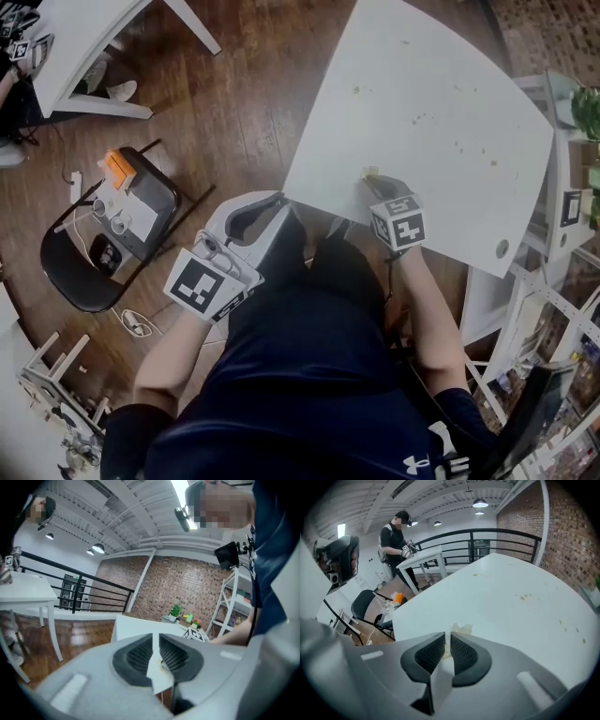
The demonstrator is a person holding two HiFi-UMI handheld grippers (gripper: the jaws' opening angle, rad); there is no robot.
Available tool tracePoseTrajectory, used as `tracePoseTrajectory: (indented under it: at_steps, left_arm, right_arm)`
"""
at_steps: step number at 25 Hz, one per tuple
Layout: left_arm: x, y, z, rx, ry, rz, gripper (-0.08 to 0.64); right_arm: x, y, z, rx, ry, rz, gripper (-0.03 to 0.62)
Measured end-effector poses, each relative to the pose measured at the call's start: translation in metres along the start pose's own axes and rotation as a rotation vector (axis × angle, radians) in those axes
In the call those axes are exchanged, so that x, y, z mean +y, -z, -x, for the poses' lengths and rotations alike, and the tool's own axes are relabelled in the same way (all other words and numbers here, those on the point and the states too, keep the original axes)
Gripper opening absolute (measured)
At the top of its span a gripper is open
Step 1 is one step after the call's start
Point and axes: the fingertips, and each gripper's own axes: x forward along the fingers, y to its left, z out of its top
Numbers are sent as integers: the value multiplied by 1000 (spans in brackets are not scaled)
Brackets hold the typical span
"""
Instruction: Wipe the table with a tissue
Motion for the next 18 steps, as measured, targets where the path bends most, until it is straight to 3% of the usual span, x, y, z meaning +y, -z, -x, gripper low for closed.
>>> tracePoseTrajectory:
  at_steps: [8,12,15,18]
  left_arm:
    - [-69,-3,-37,6,61,-39,40]
    - [-110,1,-55,9,96,-54,41]
    - [-143,1,-67,-1,118,-48,41]
    - [-175,-1,-77,-14,145,-55,35]
  right_arm:
    - [-75,68,58,-26,122,-138,38]
    - [-101,99,106,-98,155,-231,38]
    - [-106,104,152,-240,134,-328,38]
    - [-100,89,206,-478,38,-461,38]
